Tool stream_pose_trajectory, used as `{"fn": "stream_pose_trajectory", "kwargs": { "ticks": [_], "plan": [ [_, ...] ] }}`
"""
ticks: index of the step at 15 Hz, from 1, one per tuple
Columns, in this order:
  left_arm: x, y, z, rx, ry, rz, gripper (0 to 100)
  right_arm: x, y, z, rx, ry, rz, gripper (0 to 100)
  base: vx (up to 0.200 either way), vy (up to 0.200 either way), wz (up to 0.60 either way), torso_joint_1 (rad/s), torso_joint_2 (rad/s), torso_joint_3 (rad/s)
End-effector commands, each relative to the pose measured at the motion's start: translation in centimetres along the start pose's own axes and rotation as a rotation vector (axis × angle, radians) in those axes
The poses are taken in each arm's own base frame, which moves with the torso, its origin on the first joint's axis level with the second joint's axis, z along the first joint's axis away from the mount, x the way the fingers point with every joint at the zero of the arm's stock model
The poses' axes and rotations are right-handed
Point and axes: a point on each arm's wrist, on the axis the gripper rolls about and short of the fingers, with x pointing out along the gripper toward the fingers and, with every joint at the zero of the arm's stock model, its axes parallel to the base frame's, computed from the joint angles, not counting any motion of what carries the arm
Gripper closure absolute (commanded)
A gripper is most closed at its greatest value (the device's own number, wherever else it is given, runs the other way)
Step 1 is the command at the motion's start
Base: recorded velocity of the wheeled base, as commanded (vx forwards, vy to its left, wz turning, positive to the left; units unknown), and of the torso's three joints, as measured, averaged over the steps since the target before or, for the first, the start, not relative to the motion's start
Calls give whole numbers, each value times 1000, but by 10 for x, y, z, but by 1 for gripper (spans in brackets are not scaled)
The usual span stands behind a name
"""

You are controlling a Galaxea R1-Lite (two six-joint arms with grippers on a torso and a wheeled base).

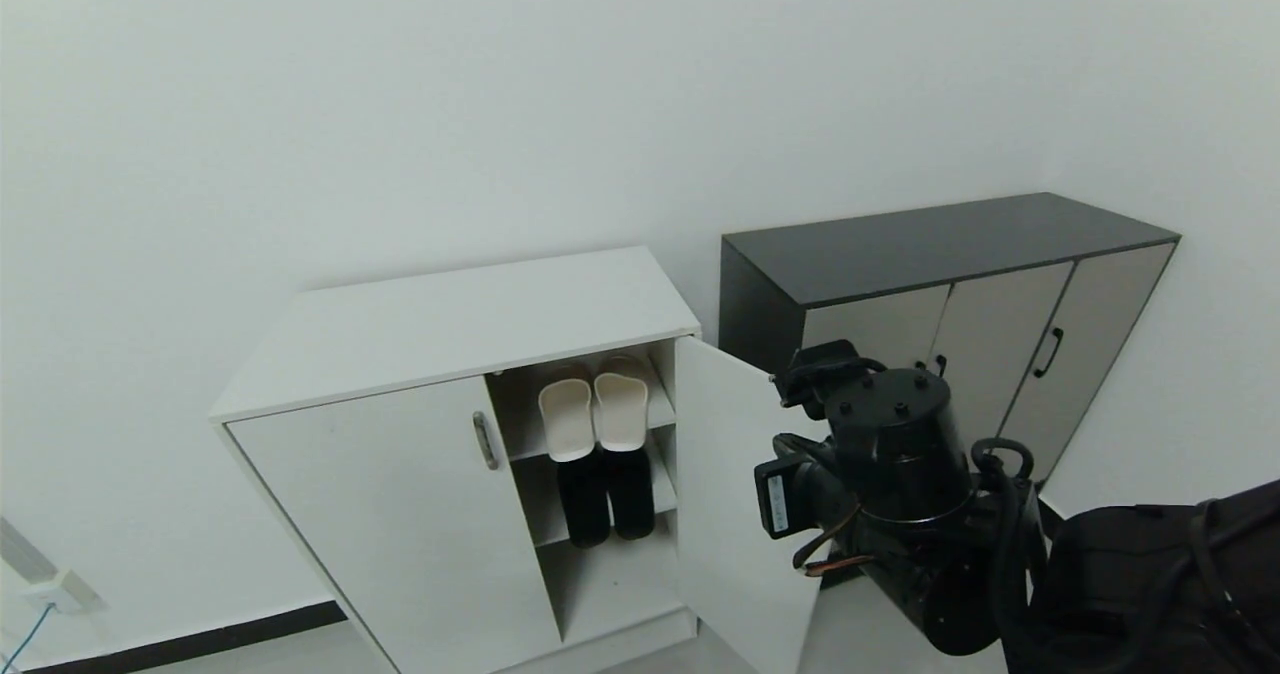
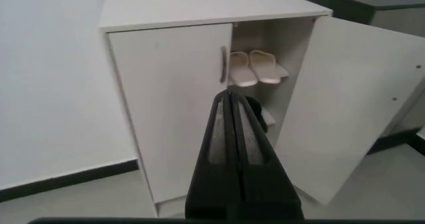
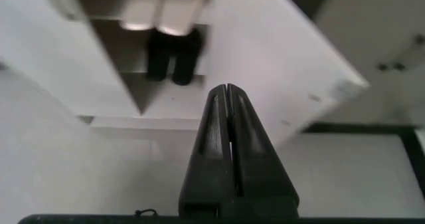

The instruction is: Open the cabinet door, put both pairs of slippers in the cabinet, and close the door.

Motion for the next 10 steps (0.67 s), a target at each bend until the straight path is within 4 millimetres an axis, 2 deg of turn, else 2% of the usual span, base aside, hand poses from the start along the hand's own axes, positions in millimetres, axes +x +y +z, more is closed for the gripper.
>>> {"fn": "stream_pose_trajectory", "kwargs": {
  "ticks": [1, 4, 8, 10],
  "plan": [
    [0, 0, 0, -1, 0, 0, 100, 0, 1, -1, -1, 2, 0, 100, 0, 0, 0, 0, 0, 0],
    [0, 0, 0, 1, 2, 0, 100, 0, 1, -2, -4, 4, 0, 100, 0, 0, 0, 0, 0, 0],
    [0, 0, 0, 1, 0, 0, 100, 2, 0, -2, -5, 7, -4, 100, -200, 0, 0, 4, 2, 2],
    [0, 0, 0, 4, 2, -1, 100, 4, -4, -1, -1, 6, -16, 100, 0, 0, 0, 0, 0, 0]
  ]
}}
